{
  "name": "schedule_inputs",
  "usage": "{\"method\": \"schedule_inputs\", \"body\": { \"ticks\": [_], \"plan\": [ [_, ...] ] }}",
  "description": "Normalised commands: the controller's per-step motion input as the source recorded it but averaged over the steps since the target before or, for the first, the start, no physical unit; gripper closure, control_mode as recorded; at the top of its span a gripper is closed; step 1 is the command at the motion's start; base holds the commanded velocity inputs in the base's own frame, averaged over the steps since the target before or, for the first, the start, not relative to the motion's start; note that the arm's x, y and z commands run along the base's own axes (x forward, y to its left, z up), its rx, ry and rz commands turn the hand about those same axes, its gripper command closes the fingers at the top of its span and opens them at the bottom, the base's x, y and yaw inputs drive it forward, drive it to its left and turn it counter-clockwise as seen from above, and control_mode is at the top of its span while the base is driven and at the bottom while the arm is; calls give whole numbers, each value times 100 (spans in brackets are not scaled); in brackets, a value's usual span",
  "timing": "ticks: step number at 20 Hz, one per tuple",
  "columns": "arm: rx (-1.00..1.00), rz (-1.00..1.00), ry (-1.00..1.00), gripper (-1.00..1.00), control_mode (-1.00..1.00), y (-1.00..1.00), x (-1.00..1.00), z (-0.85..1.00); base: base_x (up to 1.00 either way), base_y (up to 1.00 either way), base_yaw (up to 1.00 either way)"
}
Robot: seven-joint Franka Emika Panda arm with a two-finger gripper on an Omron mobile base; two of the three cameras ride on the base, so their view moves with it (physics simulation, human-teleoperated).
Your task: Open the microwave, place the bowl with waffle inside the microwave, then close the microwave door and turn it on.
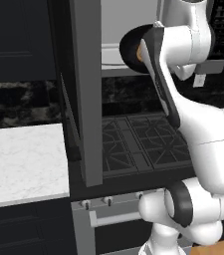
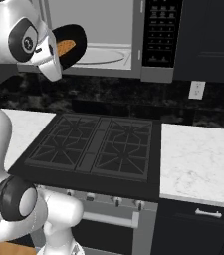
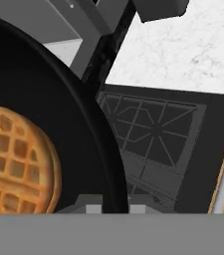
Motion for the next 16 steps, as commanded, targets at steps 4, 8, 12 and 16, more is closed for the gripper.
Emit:
{"method": "schedule_inputs", "body": {
  "ticks": [4, 8, 12, 16],
  "plan": [
    [14, 4, -1, 100, -100, 0, 94, 0, 0, 0, 0],
    [12, 3, 0, 100, -100, 0, 94, 0, 0, 0, 0],
    [6, 2, 0, 100, -100, 3, 95, 0, 0, 0, 0],
    [1, 0, 0, 100, -100, 9, 96, -7, 0, 0, 0]
  ]
}}
